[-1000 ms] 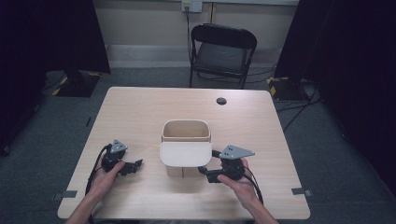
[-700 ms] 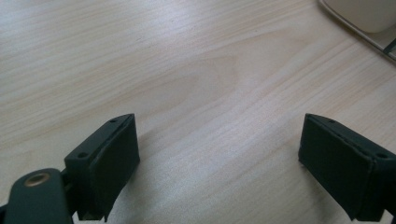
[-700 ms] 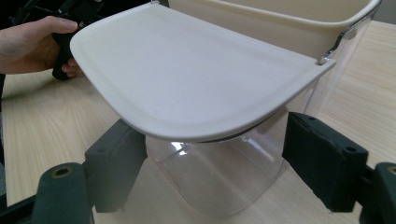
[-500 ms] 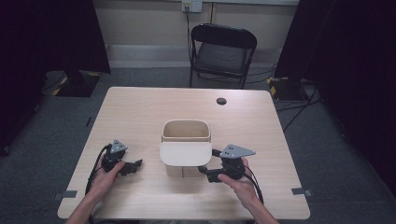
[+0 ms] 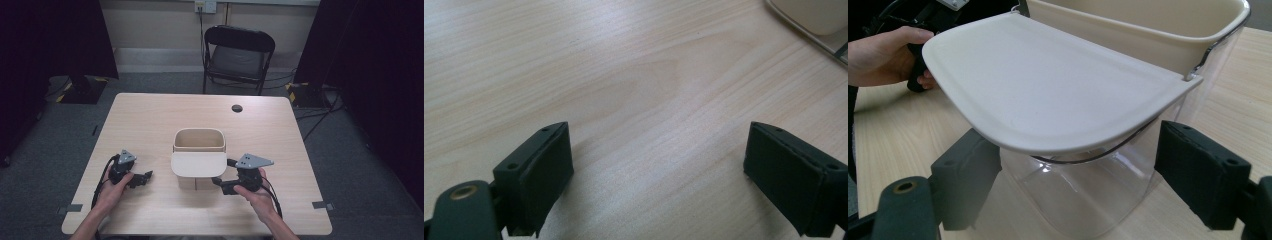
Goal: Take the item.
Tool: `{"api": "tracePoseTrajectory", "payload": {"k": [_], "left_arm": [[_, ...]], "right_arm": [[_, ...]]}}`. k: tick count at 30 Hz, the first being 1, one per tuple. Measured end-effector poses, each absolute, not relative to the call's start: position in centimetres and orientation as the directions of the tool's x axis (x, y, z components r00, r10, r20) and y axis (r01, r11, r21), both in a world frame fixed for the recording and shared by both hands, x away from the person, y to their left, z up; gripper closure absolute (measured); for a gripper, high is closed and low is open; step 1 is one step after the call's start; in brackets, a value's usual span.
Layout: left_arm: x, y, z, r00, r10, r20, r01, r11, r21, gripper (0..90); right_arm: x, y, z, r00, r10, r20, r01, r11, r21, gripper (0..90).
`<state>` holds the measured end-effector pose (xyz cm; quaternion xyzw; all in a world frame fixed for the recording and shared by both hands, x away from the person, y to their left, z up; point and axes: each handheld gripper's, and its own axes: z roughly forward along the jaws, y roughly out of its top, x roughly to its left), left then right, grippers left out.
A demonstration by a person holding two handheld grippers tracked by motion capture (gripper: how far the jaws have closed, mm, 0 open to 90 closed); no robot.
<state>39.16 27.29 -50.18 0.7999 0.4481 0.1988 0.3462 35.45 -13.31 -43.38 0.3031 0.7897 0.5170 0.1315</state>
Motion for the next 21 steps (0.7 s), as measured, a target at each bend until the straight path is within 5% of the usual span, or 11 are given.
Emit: {"api": "tracePoseTrajectory", "payload": {"k": [21], "left_arm": [[39.16,27.28,-50.19,0.519,0.855,0.006,0.579,-0.357,0.733,11.6]], "right_arm": [[35.71,-13.3,-42.39,-0.782,0.612,0.114,0.337,0.262,0.904,17.6]]}}
